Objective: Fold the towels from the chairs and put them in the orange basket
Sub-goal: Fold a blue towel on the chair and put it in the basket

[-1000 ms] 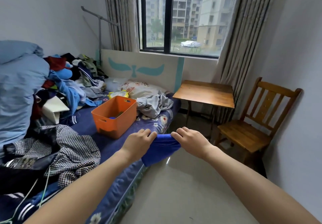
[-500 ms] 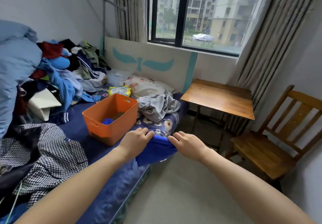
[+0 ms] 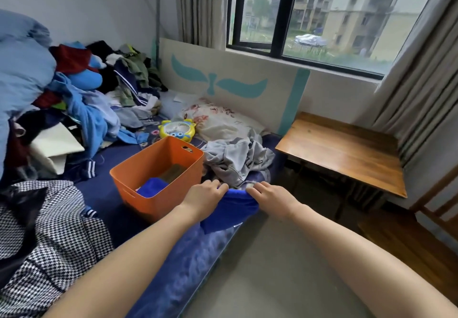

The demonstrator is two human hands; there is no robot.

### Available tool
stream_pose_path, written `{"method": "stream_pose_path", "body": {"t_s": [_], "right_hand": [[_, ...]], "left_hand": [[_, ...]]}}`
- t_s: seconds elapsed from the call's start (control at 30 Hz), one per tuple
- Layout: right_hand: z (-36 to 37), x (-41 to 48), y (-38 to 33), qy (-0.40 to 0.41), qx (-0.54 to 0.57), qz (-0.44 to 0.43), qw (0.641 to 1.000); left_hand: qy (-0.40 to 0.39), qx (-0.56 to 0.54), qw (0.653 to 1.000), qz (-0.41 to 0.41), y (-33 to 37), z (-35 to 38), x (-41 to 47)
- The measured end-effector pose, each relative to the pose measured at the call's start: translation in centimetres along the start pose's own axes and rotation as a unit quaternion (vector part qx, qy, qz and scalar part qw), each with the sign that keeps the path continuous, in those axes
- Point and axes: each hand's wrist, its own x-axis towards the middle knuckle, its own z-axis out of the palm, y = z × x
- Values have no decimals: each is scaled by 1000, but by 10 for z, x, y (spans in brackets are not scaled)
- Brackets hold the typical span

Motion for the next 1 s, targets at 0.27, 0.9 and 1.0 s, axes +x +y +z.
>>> {"method": "stream_pose_path", "body": {"t_s": [0.27,0.9,1.0], "right_hand": [[68,62,91,-87,59,-4,994],[193,255,188,-101,176,-169,964],[205,291,176,-98,184,-186,960]], "left_hand": [[-39,1,995,-92,-36,29,96],[-111,-11,947,-300,-165,62,199],[-116,-11,941,-319,-197,73,195]]}}
